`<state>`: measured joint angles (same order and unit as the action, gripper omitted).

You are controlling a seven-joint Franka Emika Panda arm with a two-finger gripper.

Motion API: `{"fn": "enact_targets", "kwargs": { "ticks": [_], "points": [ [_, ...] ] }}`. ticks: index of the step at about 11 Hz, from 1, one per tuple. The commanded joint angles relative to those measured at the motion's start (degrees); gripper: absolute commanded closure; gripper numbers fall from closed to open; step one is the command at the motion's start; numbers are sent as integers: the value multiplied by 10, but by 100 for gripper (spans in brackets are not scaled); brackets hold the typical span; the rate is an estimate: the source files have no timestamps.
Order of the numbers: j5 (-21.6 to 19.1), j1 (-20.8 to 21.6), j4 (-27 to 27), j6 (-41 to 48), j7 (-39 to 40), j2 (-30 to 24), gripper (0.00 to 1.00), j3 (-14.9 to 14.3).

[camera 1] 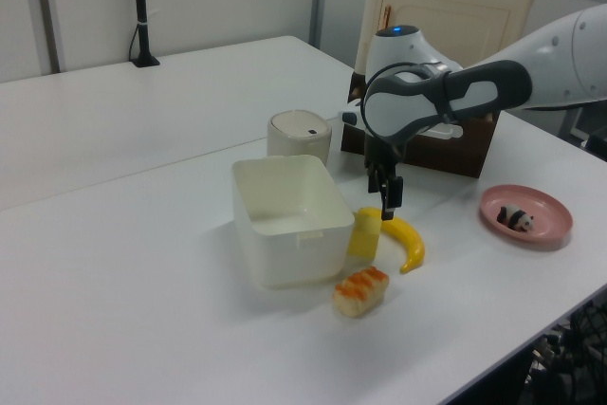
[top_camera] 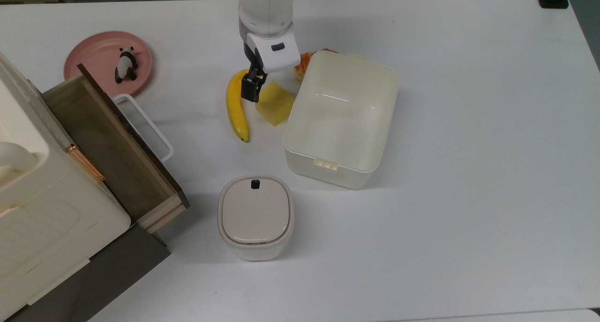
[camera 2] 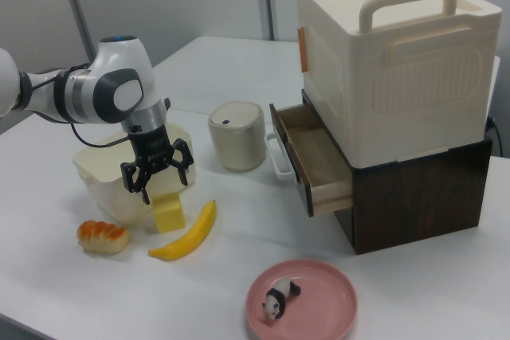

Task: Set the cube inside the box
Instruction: 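Move the gripper over the yellow cube beside the banana and lower it, then close the gripper on the yellow cube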

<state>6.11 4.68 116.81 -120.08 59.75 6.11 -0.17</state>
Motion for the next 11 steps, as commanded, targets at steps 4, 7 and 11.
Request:
{"fn": "enact_targets", "kwargs": {
  "ticks": [4, 7, 11],
  "points": [
    [-7, 19, -4, -27, -25, 28, 0, -6],
    [-4, 26, -6, -27, -25, 36, 0, -7],
    [-2, 29, -10, -27, -26, 41, 0, -7]
  ]
}}
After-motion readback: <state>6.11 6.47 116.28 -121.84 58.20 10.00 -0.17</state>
